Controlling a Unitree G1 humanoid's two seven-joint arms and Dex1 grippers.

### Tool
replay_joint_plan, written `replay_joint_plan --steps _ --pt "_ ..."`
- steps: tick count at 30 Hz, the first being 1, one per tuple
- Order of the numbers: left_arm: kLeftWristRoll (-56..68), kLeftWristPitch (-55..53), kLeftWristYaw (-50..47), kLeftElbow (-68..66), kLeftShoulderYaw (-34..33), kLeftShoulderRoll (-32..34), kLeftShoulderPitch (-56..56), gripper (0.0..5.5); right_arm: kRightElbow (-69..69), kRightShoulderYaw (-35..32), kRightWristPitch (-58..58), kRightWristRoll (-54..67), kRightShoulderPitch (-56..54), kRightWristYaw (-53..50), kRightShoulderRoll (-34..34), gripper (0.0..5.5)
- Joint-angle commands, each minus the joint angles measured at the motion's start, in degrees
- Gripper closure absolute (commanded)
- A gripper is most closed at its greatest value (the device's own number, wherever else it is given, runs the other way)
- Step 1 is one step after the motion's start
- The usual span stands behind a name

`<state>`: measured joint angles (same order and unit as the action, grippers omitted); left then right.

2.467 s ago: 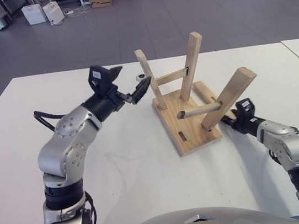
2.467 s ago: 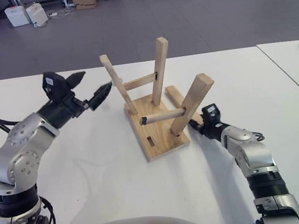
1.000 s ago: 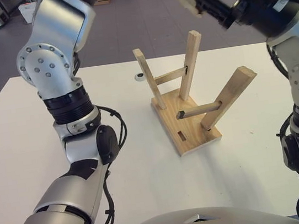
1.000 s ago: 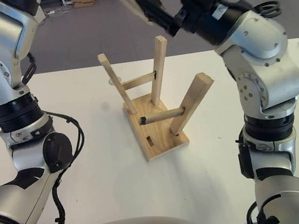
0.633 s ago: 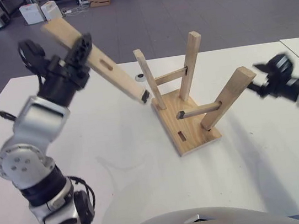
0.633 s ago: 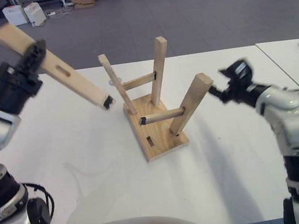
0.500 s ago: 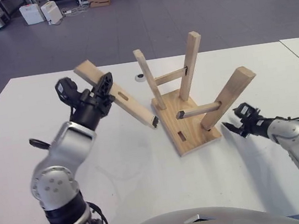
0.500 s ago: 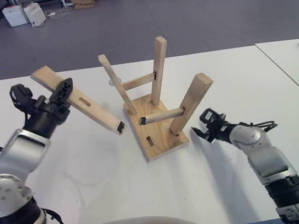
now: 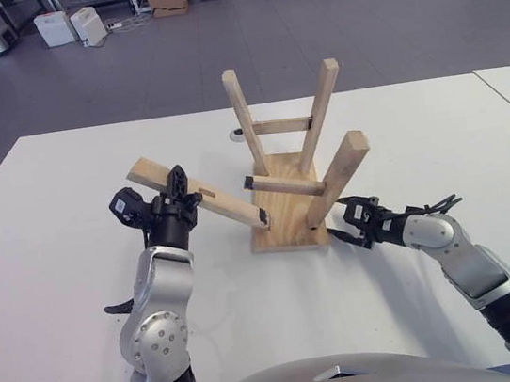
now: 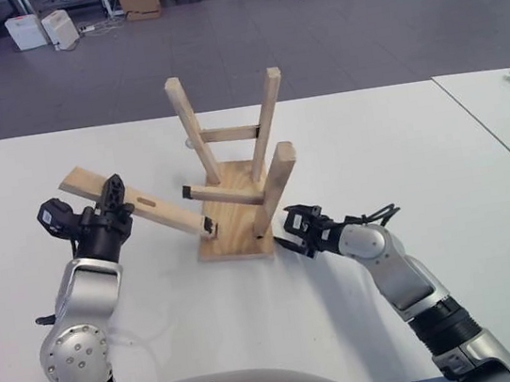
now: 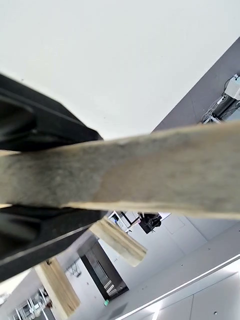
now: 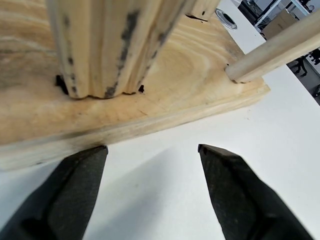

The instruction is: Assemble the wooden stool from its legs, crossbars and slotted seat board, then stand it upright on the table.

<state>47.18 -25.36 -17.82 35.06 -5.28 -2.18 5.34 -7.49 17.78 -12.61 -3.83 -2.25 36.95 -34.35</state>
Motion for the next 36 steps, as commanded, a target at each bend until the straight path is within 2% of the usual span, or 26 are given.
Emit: replay_joint_plan --steps 1,11,16,26,36 --pt "-7.8 3.2 5.0 -5.2 2.0 2.2 -2.6 4.48 -0.9 1.1 0.2 -0.6 -1.6 1.5 1.0 2.11" --pt "-20.7 3.8 13.4 -8.9 7.7 7.9 -3.1 4.48 -2.8 -0.7 0.2 -1.0 -1.1 2.8 0.5 2.11" --pt "-25.0 2.7 14.5 -7.9 12.2 8.0 -3.7 4.48 -4.1 -1.7 -0.9 -0.8 -1.1 3.1 0.3 2.11" --pt "-27.7 -1.3 15.0 -5.3 13.5 7.6 -5.9 4.48 -4.7 -2.5 -2.1 -1.0 -1.1 3.1 0.3 2.11" --pt "-24.8 -3.3 16.7 -1.4 10.7 5.0 -9.4 2.58 -3.9 -2.2 -2.2 -1.3 -1.4 2.6 1.1 2.11"
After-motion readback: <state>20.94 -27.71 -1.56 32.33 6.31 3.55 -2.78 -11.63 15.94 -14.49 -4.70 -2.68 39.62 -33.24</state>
